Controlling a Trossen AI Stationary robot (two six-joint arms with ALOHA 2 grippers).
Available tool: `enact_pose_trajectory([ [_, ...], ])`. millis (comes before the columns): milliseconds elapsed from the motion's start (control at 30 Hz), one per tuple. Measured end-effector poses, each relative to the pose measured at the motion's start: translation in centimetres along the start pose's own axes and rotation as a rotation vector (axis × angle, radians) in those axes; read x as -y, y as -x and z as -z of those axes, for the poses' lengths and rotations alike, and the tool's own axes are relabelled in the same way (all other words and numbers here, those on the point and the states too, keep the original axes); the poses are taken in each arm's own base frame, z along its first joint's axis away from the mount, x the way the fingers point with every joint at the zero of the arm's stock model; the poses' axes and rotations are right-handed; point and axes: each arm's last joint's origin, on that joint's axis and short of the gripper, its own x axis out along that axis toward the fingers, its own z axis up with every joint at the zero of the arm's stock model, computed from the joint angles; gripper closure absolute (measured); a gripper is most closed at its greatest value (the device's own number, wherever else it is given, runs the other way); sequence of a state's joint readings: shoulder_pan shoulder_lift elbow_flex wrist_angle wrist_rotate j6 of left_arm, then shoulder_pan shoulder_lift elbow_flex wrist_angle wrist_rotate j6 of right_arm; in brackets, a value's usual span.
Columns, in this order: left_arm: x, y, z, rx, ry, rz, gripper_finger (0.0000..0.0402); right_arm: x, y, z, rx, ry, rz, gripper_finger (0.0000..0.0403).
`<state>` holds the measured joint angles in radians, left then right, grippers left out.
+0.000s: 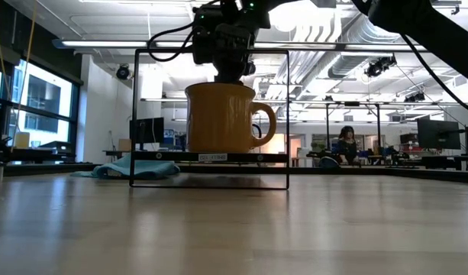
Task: Stack small to large cups/mugs on shelf
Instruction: Put the yellow mug on the shelf, then return to Home Position
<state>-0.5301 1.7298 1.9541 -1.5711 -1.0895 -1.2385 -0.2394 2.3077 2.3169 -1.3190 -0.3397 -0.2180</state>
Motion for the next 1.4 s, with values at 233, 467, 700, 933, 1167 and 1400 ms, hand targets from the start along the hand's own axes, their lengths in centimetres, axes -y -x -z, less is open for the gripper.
enact_pose_trajectory([
  [233, 0.0, 0.0, 0.0, -0.001, 0.000, 0.000, 0.0220, -0.1, 0.1, 0.0, 0.001, 0.000, 0.001, 0.0304],
  [467, 0.0, 0.0, 0.0, -0.001, -0.001, 0.001, 0.0220, -0.4, 1.5, 0.1, 0.024, 0.007, 0.023, 0.0304],
  [700, 0.0, 0.0, 0.0, -0.001, -0.002, 0.000, 0.0220, -0.8, 2.5, 0.4, 0.025, -0.001, 0.024, 0.0304],
  [933, 0.0, 0.0, 0.0, 0.000, -0.009, 0.000, 0.0220, -1.9, 5.9, 0.6, 0.101, 0.028, 0.040, 0.0304],
  [1167, 0.0, 0.0, 0.0, 0.008, -0.012, -0.003, 0.0220, -3.4, 13.0, 2.1, 0.281, 0.068, 0.089, 0.0304],
  [1400, 0.0, 0.0, -0.1, 0.049, -0.025, -0.019, 0.0220, -5.7, 20.6, 5.5, 0.466, 0.144, 0.166, 0.0304],
])
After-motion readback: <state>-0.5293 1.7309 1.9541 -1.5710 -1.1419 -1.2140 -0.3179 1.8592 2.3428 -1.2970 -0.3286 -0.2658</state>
